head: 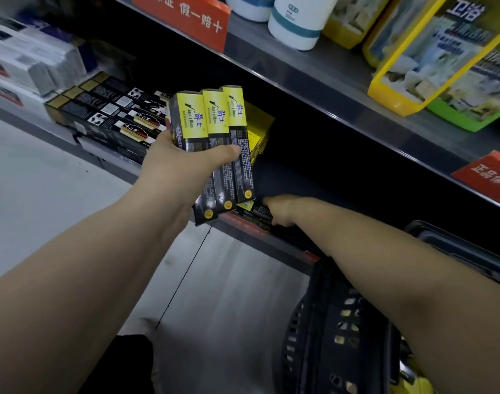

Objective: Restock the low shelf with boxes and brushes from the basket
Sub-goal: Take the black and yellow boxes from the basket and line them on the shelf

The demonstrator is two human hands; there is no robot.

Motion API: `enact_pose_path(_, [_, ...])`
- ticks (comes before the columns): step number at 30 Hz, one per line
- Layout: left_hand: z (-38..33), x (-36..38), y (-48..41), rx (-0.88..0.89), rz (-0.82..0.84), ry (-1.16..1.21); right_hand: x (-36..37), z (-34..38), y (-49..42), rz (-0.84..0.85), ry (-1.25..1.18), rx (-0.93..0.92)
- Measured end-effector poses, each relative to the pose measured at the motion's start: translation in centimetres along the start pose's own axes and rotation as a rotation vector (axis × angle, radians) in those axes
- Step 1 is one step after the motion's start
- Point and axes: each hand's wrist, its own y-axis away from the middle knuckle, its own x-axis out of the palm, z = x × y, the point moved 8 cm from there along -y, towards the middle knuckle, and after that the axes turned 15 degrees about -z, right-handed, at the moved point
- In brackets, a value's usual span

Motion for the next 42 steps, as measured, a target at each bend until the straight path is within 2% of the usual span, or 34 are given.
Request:
enact_pose_path(2, [0.1,0.0,0.2,0.001,0.003,-0.008,-1.5,0.1,0.7,-0.002,-0.012,0.034])
enact_pose_path(5, [0.3,0.0,0.3,-0.002,0.000,-0.022,-6.5,0.4,1.9,-0.154,-0.138,0.055])
enact_pose_path(7, [0.6,0.1,0.5,-0.020,0.002,-0.009,-9.9,1.0,3.9,-0.214,-0.543,0.095])
enact_pose_path(9, [0.9,0.4,0.7,-0.050,0.028,0.021,-11.3,2.7,7.3,-0.083,-1.188,0.116])
enact_pose_path(10, [1.1,0.6,0.9,-0.057,0.040,0.040,-11.6,3.6,9.1,0.019,-1.418,0.077])
enact_pose_path(11, [1.1,0.8,1.0,-0.050,0.049,0.049,-11.9,4.4,10.6,0.082,-1.515,0.022])
enact_pose_path(12, [1.2,1.1,1.2,-0.036,0.058,0.044,-12.0,4.8,11.6,0.080,-1.501,-0.024])
enact_pose_path(15, [1.6,2.2,1.9,-0.025,0.133,0.045,-11.6,4.2,12.5,-0.085,-1.359,-0.051])
enact_pose_path(17, [1.9,2.7,1.9,-0.028,0.144,0.044,-11.0,3.2,12.4,-0.089,-1.365,-0.012])
enact_pose_path(20, [2.3,2.1,1.1,-0.033,0.048,-0.004,-9.1,0.3,11.0,-0.054,-1.234,0.152])
enact_pose_path(22, [2.3,1.6,0.5,-0.054,0.002,0.019,-7.8,-2.2,9.2,-0.090,-0.947,0.296])
enact_pose_path(24, [2.1,1.3,0.2,-0.068,-0.028,0.053,-6.7,-4.1,6.8,-0.094,-0.504,0.360])
enact_pose_path(26, [2.0,1.0,-0.1,-0.070,-0.053,0.075,-5.9,-4.5,4.5,-0.065,-0.199,0.354])
enact_pose_path(28, [1.8,0.7,-0.3,-0.066,-0.066,0.088,-4.5,-4.5,2.3,-0.006,-0.034,0.305])
enact_pose_path(32, [1.9,0.7,-0.5,-0.051,-0.073,0.091,-0.8,-3.4,-0.7,0.021,-0.094,0.197])
enact_pose_path(37, [2.1,1.1,-0.7,-0.058,-0.044,0.102,0.2,-3.1,-0.9,0.090,-0.242,0.189])
enact_pose_path(42, [2.0,2.1,0.0,-0.065,-0.001,0.110,0.7,-2.3,0.1,0.125,-0.199,0.135])
